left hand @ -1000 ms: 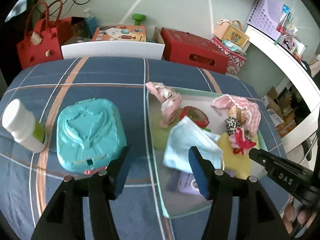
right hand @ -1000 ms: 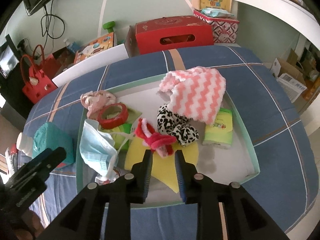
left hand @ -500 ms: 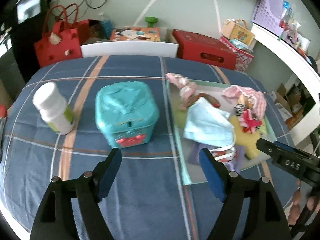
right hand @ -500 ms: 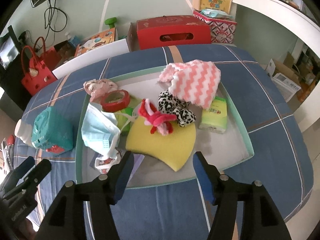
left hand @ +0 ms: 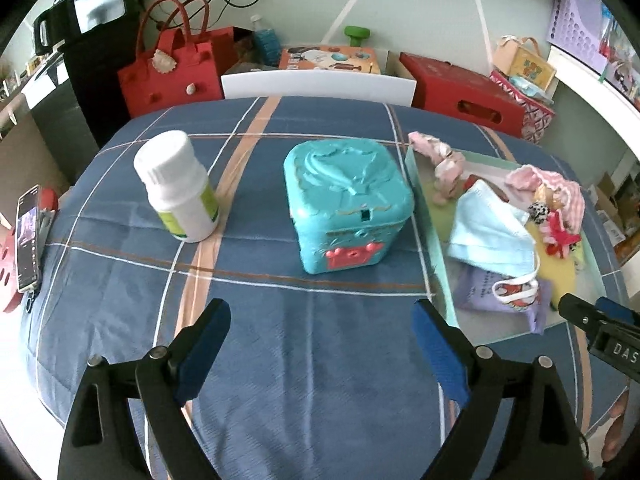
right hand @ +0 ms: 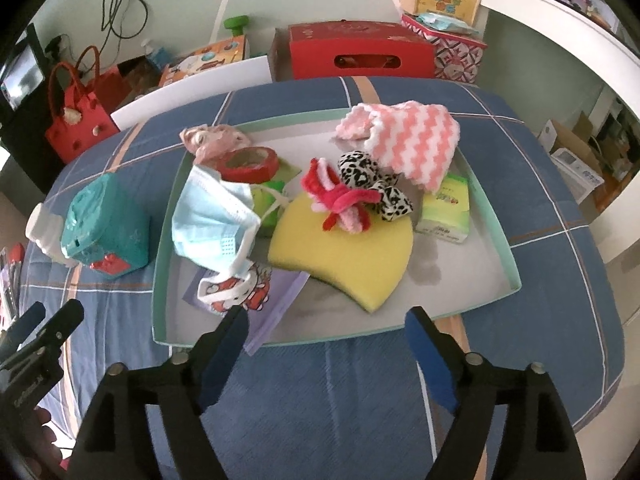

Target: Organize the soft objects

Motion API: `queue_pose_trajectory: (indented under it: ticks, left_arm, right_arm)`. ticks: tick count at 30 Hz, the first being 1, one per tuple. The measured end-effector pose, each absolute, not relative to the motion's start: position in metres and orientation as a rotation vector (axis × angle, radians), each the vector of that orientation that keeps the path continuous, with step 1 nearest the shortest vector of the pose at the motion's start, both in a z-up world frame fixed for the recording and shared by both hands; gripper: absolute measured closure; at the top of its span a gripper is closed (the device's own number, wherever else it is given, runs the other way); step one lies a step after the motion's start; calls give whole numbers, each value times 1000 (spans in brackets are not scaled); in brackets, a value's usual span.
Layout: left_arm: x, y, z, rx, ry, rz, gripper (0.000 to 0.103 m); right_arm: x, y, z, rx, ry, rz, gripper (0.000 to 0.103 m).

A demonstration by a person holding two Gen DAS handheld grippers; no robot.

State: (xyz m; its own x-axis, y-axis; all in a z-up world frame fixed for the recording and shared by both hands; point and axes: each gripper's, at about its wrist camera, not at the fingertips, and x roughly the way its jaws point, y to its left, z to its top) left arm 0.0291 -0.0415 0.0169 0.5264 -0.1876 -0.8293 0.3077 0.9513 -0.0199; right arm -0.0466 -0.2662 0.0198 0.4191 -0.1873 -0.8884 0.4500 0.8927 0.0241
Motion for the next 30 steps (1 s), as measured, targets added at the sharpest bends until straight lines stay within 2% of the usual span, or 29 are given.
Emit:
queue_pose_trajectory:
  ticks: [2,16,30]
  left_arm:
    - [29,-39,16,136,983,-298,11]
    - [21,-17,23,77,989,-254,11]
    - [26,-14,15,157,1031,-158,11]
  right_arm:
    - [-49,-262,20,269,1057,-406,0]
    - [-54,-234,14,214,1079,-377,0]
    - [-53,-234,13,205,1072,-379,0]
